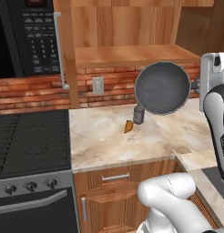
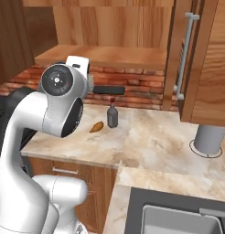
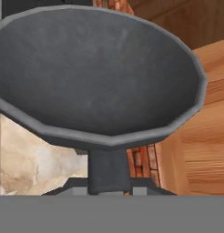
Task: Pick the pan from the cabinet and place it on the stove. Then turn on the stove burner for the pan.
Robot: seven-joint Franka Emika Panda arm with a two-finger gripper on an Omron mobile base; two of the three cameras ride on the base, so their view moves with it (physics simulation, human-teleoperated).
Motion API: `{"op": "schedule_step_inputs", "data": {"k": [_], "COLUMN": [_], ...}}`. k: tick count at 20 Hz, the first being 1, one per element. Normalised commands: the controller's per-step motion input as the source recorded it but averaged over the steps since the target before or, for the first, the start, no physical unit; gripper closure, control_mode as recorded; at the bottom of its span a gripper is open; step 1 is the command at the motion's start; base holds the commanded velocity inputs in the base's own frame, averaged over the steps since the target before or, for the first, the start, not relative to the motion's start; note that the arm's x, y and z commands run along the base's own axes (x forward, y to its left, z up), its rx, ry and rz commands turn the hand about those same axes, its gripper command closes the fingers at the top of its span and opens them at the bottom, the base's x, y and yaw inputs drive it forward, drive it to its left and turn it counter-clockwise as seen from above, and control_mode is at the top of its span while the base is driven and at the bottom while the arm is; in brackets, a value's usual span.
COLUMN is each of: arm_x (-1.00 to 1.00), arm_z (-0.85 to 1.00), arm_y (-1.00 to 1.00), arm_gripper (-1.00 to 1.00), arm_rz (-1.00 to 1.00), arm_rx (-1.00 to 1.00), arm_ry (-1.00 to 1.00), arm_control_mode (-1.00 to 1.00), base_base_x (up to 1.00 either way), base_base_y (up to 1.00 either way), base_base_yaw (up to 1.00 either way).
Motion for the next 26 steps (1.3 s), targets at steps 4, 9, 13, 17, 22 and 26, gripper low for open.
{"op": "schedule_step_inputs", "data": {"k": [4, 9, 13, 17, 22, 26], "arm_x": [0.00, 0.00, 0.00, 0.00, 0.00, 0.00], "arm_z": [0.00, 0.00, 0.00, 0.00, 0.00, 0.00], "arm_y": [0.00, 0.00, 0.00, 0.00, 0.00, 0.00], "arm_gripper": [1.00, 1.00, 1.00, 1.00, 1.00, 1.00], "arm_rz": [0.00, 0.00, 0.00, 0.00, 0.00, 0.00], "arm_rx": [0.00, 0.00, 0.00, 0.00, 0.00, 0.00], "arm_ry": [0.00, 0.00, 0.00, 0.00, 0.00, 0.00], "arm_control_mode": [1.00, 1.00, 1.00, 1.00, 1.00, 1.00], "base_base_x": [-0.52, -0.51, -0.51, -0.50, -0.49, -0.45], "base_base_y": [0.29, 0.35, 0.40, 0.45, 0.46, 0.48], "base_base_yaw": [0.00, 0.00, 0.00, 0.00, 0.00, 0.00]}}
